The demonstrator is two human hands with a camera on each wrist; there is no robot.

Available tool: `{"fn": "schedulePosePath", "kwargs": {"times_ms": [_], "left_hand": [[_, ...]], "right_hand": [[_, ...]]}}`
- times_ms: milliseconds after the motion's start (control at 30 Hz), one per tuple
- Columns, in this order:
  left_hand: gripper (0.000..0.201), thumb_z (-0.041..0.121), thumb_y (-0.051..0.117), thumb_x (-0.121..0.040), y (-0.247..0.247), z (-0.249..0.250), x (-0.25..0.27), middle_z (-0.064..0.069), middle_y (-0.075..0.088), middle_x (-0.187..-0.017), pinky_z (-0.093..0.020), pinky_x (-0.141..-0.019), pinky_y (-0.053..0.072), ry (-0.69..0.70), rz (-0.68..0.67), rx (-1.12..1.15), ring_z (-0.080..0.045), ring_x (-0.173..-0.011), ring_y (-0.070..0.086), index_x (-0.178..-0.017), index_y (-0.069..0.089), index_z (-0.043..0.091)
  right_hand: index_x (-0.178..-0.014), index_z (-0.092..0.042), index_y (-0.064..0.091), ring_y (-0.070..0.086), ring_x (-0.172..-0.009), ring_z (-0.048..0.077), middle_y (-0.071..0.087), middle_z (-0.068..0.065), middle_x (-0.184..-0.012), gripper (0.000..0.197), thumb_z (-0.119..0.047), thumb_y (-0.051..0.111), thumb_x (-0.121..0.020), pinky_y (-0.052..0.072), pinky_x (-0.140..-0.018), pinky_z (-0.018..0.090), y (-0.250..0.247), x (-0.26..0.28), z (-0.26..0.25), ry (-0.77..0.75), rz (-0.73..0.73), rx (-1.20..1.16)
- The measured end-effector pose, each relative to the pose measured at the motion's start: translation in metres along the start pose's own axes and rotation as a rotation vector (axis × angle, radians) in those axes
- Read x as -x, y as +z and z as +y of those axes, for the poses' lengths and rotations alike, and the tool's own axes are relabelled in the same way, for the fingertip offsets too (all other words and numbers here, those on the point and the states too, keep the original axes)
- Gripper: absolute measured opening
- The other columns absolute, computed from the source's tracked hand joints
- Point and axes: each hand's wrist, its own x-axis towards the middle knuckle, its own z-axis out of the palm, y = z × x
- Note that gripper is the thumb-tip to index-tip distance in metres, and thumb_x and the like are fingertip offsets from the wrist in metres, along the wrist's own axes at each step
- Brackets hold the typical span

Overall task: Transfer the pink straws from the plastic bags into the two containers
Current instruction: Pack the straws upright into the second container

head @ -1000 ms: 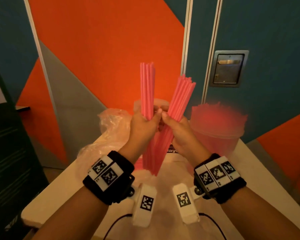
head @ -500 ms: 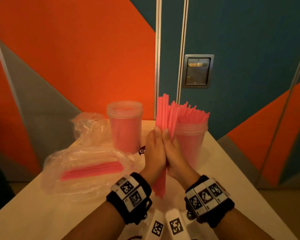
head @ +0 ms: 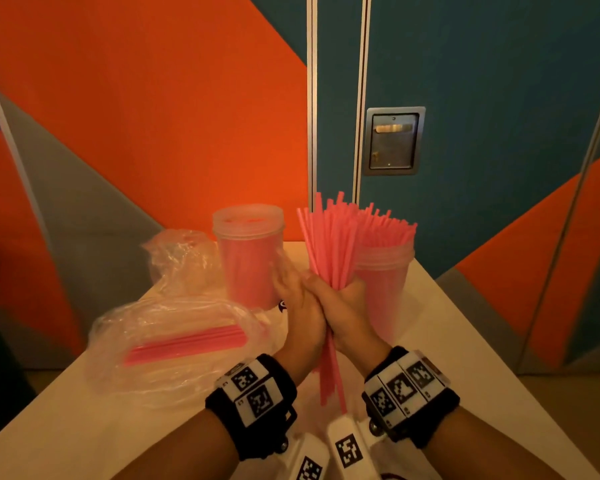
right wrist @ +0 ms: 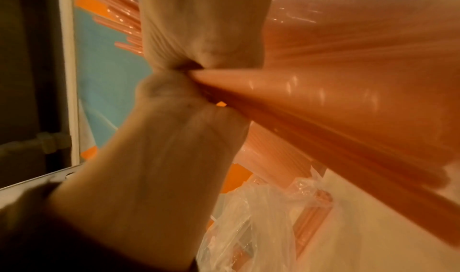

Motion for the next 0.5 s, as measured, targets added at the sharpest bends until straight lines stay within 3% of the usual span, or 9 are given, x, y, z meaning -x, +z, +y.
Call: {"fn": "schedulePosePath", "kwargs": {"times_ms": [67, 167, 200, 300, 367, 400, 500], "left_hand": [[0.055, 0.037, 0.043, -0.089, -0.008, 0.0, -0.004, -0.003, 0.034, -0.149, -0.042, -0.106, 0.039, -0.013, 0.043, 0.159, -0.021, -0.132, 0.041, -0.135, 0.021, 0.057], [0.029, 0.016, 0.036, -0.099, -0.013, 0.016, -0.003, -0.005, 0.063, -0.119, -0.025, -0.086, 0.052, -0.083, -0.097, 0.329, -0.019, -0.11, 0.06, -0.12, 0.054, 0.024], [0.03, 0.016, 0.033, -0.099, -0.017, 0.018, -0.004, -0.005, 0.068, -0.109, -0.022, -0.08, 0.053, -0.099, -0.156, 0.382, -0.018, -0.104, 0.064, -0.112, 0.06, 0.017], [0.043, 0.032, 0.03, -0.096, -0.031, 0.033, -0.01, -0.003, 0.072, -0.099, -0.023, -0.078, 0.054, -0.184, -0.276, 0.595, -0.013, -0.093, 0.067, -0.103, 0.068, 0.014], [0.04, 0.045, 0.046, -0.086, -0.032, 0.045, -0.015, -0.001, 0.068, -0.108, -0.033, -0.09, 0.05, -0.081, -0.315, 0.406, -0.015, -0.102, 0.062, -0.111, 0.061, 0.018], [0.043, 0.044, 0.058, -0.077, -0.031, 0.05, -0.017, -0.001, 0.065, -0.112, -0.036, -0.093, 0.049, -0.002, -0.348, 0.281, -0.015, -0.105, 0.061, -0.114, 0.057, 0.021], [0.082, 0.038, 0.081, -0.05, -0.024, 0.057, -0.024, -0.001, 0.062, -0.118, -0.03, -0.091, 0.05, 0.24, -0.352, -0.014, -0.01, -0.109, 0.061, -0.122, 0.043, 0.033]], "right_hand": [[-0.094, -0.002, 0.066, 0.07, -0.083, 0.018, 0.071, 0.008, -0.084, 0.016, 0.0, 0.068, -0.078, 0.057, -0.082, 0.04, 0.001, -0.002, -0.002, -0.106, 0.079, 0.128], [-0.088, -0.02, 0.064, 0.069, -0.083, 0.006, 0.07, -0.002, -0.085, 0.026, 0.0, 0.072, -0.075, 0.055, -0.082, 0.026, 0.004, -0.002, -0.009, -0.204, 0.046, 0.152], [-0.085, -0.024, 0.063, 0.068, -0.08, 0.003, 0.069, -0.004, -0.084, 0.028, 0.0, 0.073, -0.074, 0.055, -0.08, 0.024, 0.003, -0.004, -0.009, -0.206, 0.031, 0.167], [-0.082, -0.025, 0.063, 0.068, -0.078, 0.012, 0.068, -0.002, -0.08, 0.033, 0.004, 0.073, -0.072, 0.055, -0.078, 0.033, -0.001, -0.011, -0.008, -0.208, 0.025, 0.191], [-0.086, -0.026, 0.062, 0.068, -0.083, 0.019, 0.069, 0.002, -0.085, 0.036, 0.007, 0.071, -0.073, 0.056, -0.076, 0.036, -0.004, -0.014, -0.005, -0.201, -0.003, 0.195], [-0.088, -0.025, 0.062, 0.068, -0.085, 0.019, 0.069, 0.002, -0.088, 0.037, 0.008, 0.07, -0.074, 0.057, -0.073, 0.031, -0.004, -0.012, -0.004, -0.205, -0.022, 0.207], [-0.103, -0.019, 0.061, 0.063, -0.095, 0.014, 0.063, -0.004, -0.097, 0.033, 0.006, 0.063, -0.081, 0.049, -0.071, 0.01, -0.007, -0.005, 0.002, -0.183, -0.092, 0.365]]}}
